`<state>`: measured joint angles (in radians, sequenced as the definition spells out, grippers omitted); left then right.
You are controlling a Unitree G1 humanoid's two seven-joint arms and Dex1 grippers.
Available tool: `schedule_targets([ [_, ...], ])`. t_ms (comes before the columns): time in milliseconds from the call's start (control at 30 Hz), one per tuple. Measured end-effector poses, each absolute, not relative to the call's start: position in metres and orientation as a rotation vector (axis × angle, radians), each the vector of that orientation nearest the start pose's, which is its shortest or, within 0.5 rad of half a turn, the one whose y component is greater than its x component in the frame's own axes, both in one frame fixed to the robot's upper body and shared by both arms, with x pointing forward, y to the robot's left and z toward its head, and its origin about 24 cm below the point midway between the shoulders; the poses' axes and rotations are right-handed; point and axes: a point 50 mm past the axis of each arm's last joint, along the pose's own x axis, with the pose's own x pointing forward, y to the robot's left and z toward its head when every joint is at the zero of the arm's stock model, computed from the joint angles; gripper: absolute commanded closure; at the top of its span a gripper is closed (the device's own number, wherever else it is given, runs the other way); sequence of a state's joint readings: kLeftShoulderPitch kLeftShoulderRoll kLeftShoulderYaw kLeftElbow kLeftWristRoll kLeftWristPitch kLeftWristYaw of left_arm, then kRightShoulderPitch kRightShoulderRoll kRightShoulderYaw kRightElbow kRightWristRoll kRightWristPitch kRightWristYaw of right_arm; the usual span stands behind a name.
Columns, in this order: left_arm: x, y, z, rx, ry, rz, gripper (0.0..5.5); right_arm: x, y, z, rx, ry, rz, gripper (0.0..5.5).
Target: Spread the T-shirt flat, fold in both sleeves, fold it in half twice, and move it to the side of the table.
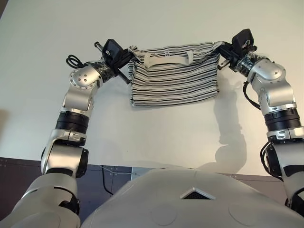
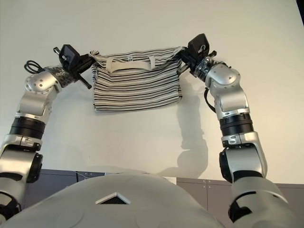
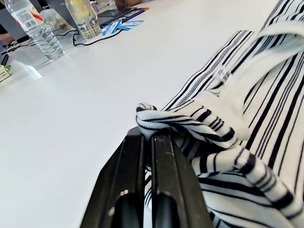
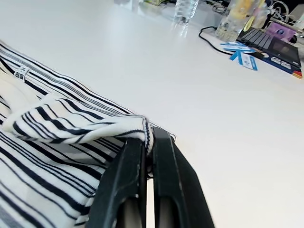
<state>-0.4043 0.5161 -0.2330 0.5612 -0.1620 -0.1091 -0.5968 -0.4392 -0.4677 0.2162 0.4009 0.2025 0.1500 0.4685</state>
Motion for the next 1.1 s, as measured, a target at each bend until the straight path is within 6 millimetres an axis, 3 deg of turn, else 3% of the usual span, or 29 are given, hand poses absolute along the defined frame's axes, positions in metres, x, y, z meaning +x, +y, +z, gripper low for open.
schedule_targets([
  [100, 0.315, 0.200, 0.026, 0.416, 0.256, -0.666, 5.38, 0.328, -0.175, 0.052, -0.328, 0.257, 0.556, 5.40],
  [200, 0.314, 0.207, 0.021, 0.421, 0.253, -0.602, 4.97, 0.330, -0.166, 0.035, -0.357, 0.301, 0.587, 5.40],
  [333, 0.313, 0.215, 0.016, 0.386, 0.279, -0.535, 4.27, 0.337, -0.160, 0.034, -0.432, 0.263, 0.590, 4.59],
  [500, 0.320, 0.206, 0.011, 0.381, 0.290, -0.503, 3.51, 0.348, -0.159, 0.035, -0.430, 0.253, 0.550, 3.70],
  [700, 0.340, 0.191, 0.020, 0.304, 0.270, -0.501, 2.44, 0.373, -0.152, 0.050, -0.285, 0.283, 0.436, 3.66],
  [800, 0.349, 0.202, 0.017, 0.285, 0.369, -0.348, 1.89, 0.378, -0.154, 0.046, -0.244, 0.354, 0.327, 3.66],
  [900, 0.349, 0.216, 0.015, 0.268, 0.405, -0.227, 1.89, 0.377, -0.161, 0.042, -0.195, 0.364, 0.265, 3.66],
  [1000, 0.343, 0.234, 0.014, 0.239, 0.390, -0.167, 1.89, 0.381, -0.152, 0.067, -0.236, 0.183, 0.449, 3.66],
  [1067, 0.332, 0.243, 0.010, 0.166, 0.349, -0.120, 1.89, 0.376, -0.137, 0.075, -0.484, 0.106, 0.653, 3.66],
  [1100, 0.329, 0.244, 0.012, 0.125, 0.316, -0.111, 1.89, 0.372, -0.135, 0.068, -0.603, 0.119, 0.710, 3.66],
])
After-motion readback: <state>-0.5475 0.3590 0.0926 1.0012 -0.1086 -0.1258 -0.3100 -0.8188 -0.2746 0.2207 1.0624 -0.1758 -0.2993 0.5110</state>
